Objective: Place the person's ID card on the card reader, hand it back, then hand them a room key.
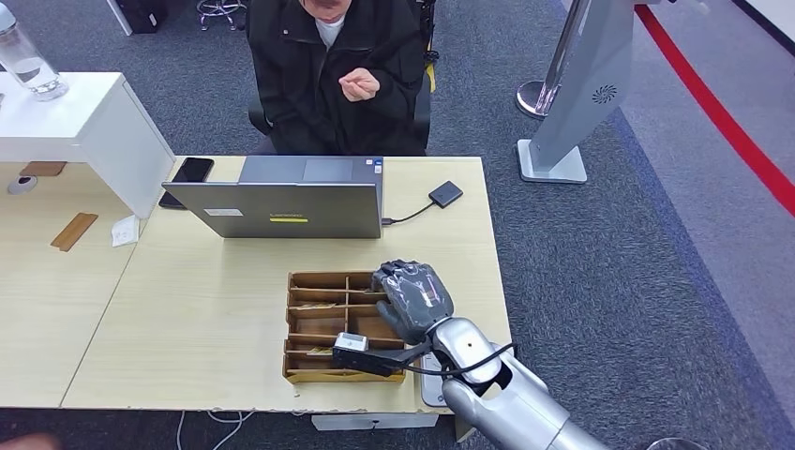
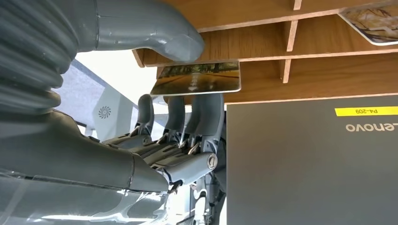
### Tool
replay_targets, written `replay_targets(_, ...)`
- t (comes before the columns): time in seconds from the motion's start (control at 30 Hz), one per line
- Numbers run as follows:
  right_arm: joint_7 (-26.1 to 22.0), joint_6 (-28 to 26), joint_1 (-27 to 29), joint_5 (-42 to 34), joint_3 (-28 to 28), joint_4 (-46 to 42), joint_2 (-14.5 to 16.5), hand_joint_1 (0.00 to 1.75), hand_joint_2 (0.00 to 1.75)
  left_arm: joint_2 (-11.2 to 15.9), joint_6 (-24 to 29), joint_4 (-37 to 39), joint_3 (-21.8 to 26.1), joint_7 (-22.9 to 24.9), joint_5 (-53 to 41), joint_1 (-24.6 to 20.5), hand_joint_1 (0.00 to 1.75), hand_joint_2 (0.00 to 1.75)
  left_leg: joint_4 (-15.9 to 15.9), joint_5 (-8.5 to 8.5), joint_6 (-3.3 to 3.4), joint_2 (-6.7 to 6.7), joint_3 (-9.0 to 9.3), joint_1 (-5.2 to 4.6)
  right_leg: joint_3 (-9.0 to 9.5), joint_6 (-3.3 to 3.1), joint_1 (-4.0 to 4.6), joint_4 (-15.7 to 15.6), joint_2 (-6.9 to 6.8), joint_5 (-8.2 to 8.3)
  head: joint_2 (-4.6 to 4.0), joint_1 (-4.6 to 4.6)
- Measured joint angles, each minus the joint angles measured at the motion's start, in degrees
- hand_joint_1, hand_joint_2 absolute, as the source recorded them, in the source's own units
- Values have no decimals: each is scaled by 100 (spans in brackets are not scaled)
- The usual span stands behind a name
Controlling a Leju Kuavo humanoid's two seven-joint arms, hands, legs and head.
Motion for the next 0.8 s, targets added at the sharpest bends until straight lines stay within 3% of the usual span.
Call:
replay_targets(0.27, 1, 7, -24, 0, -2, 50, 27, 110, 175, 0, -2, 0, 0, 6, -5, -3, 0, 0, 0, 0, 0, 0, 0, 0, 0, 0, 0, 0, 0, 0, 0, -1)
replay_targets(0.5, 2, 10, -50, -1, -1, 82, 40, 128, 175, 0, -2, 0, 0, 14, -8, -16, 0, 0, 0, 0, 0, 0, 0, 0, 0, 0, 0, 0, 0, 0, 0, 1)
replay_targets(0.7, 2, -46, -64, 10, -2, 96, 56, 163, 175, 0, -3, 0, -1, 19, -18, -30, 0, 0, 0, 0, 0, 0, 0, 0, 0, 0, 0, 0, 0, 0, 0, -1)
replay_targets(0.8, -15, -151, -61, 47, -2, 94, 69, 171, 175, 0, -4, 0, -1, 19, -24, -33, 0, 0, 0, 0, 0, 0, 0, 0, 0, 0, 0, 0, 0, 0, 0, 0)
